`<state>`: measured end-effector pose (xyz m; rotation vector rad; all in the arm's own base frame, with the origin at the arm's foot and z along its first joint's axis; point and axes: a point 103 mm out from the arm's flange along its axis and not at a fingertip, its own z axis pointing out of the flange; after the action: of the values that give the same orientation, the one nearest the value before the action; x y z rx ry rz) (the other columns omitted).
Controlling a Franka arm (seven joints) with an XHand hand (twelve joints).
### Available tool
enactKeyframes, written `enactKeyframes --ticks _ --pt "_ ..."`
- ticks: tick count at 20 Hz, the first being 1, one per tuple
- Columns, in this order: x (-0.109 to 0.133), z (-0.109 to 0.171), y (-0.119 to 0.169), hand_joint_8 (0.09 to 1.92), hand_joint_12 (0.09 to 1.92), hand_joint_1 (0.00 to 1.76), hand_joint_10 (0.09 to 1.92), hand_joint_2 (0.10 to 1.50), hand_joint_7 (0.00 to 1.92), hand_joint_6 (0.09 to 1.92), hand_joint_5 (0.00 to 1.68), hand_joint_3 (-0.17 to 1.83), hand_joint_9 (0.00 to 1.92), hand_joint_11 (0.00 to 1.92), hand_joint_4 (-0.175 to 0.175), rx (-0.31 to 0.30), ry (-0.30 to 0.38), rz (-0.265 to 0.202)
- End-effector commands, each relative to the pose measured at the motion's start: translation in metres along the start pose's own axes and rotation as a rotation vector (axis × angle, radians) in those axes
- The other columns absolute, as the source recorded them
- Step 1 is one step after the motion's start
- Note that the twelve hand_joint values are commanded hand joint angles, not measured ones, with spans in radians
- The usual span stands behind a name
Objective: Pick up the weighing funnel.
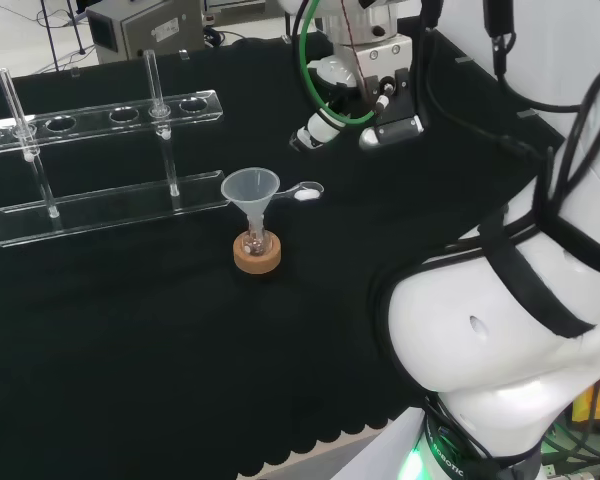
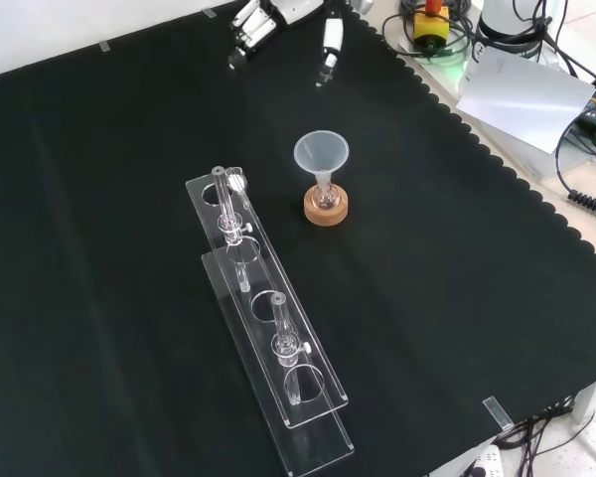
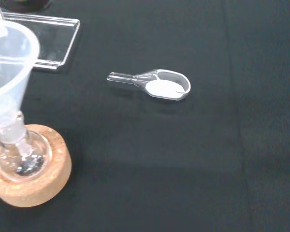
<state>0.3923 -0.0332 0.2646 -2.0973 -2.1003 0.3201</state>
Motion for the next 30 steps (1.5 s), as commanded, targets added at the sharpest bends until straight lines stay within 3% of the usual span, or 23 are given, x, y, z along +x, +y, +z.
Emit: enactKeyframes --ticks 1,9,19,30 --pt "-0.025 0.012 0.032 0.69 1.38 0.69 0.65 0.68 0.19 0.09 0.29 0.41 0.45 0.24 -0.069 0.013 0.026 0.006" --pt "-0.036 0.038 0.072 0.68 1.36 0.77 0.62 0.64 0.28 0.09 0.42 0.55 0.51 0.28 -0.057 0.048 0.017 -0.003" --pt "-0.031 0.077 0.113 0.68 1.33 0.80 0.60 0.63 0.35 0.09 0.50 0.60 0.58 0.35 -0.055 0.107 -0.010 -0.012" --pt "-0.021 0.100 0.125 0.68 1.32 0.81 0.58 0.62 0.40 0.09 0.54 0.64 0.63 0.36 -0.054 0.148 -0.022 -0.005"
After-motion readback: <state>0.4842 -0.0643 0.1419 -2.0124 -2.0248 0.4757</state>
